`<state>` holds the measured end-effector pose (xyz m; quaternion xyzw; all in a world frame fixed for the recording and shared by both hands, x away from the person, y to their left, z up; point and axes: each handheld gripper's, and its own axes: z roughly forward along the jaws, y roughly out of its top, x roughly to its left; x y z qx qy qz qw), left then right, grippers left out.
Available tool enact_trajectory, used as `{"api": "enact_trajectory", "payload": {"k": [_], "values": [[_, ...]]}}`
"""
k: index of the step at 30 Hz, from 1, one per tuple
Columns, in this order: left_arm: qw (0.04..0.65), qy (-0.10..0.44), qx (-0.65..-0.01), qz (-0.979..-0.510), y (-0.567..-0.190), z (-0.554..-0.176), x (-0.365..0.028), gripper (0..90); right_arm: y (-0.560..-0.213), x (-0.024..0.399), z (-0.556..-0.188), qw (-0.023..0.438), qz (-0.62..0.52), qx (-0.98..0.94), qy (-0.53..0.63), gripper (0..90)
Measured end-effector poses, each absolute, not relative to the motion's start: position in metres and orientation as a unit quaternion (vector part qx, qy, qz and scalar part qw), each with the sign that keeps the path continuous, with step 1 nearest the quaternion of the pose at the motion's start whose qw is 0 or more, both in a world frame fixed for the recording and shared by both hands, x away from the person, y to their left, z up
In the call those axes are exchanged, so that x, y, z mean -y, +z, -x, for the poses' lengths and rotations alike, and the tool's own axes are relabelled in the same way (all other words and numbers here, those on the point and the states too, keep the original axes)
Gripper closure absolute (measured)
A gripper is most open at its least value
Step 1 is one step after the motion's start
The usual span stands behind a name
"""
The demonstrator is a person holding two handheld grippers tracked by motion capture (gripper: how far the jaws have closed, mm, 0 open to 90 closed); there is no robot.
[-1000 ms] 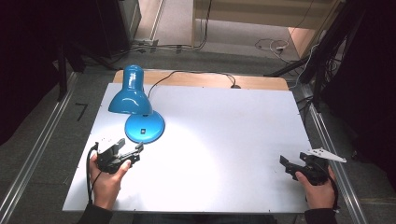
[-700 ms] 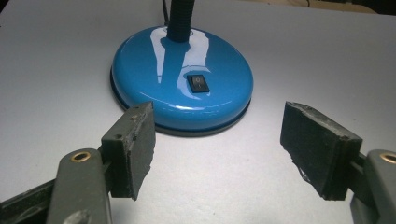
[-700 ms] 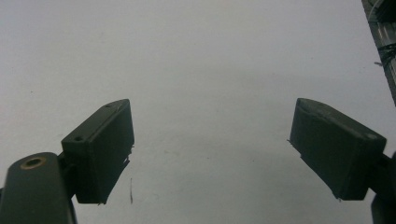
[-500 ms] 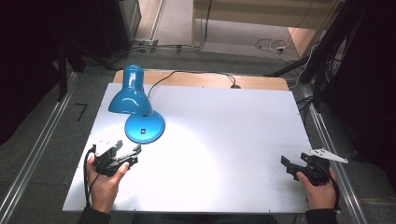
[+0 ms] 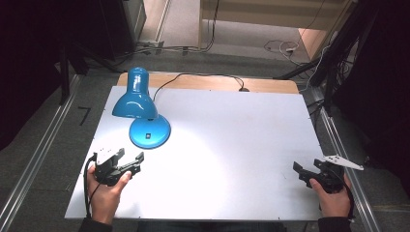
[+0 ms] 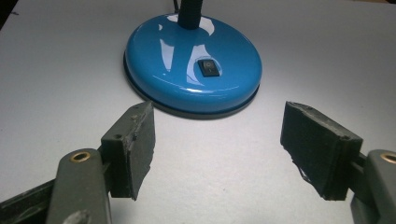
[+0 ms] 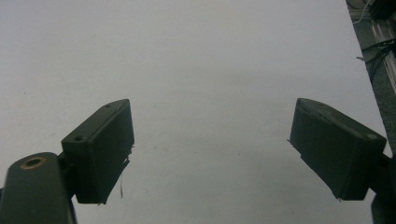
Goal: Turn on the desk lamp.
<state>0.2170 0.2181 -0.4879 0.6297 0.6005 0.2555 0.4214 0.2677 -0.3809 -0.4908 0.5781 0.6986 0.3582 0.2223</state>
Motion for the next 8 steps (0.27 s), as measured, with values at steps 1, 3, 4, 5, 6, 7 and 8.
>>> {"api": "enact_trajectory", "payload": {"k": [1,3,4,5,6,7,8], "values": [[0.42,0.256,-0.601,-0.63,-0.488,-0.216,-0.219,27.7,-0.491,0.382,-0.268,0.222,-0.579,-0.698,0.358,12.2],[0.411,0.264,-0.6,-0.633,-0.489,-0.215,-0.221,27.7,-0.491,0.383,-0.267,0.222,-0.582,-0.696,0.356,12.2],[0.404,0.269,-0.603,-0.633,-0.49,-0.216,-0.222,27.7,-0.491,0.385,-0.267,0.223,-0.582,-0.696,0.357,12.2],[0.399,0.271,-0.605,-0.633,-0.492,-0.216,-0.224,27.2,-0.491,0.386,-0.267,0.223,-0.584,-0.695,0.356,12.2],[0.392,0.273,-0.61,-0.632,-0.494,-0.218,-0.227,26.3,-0.491,0.387,-0.267,0.224,-0.585,-0.694,0.355,12.2],[0.382,0.277,-0.615,-0.632,-0.497,-0.22,-0.229,25.9,-0.492,0.387,-0.267,0.225,-0.586,-0.694,0.352,12.2],[0.373,0.279,-0.621,-0.63,-0.5,-0.223,-0.232,24.6,-0.492,0.388,-0.267,0.225,-0.588,-0.694,0.35,12.2]]}}
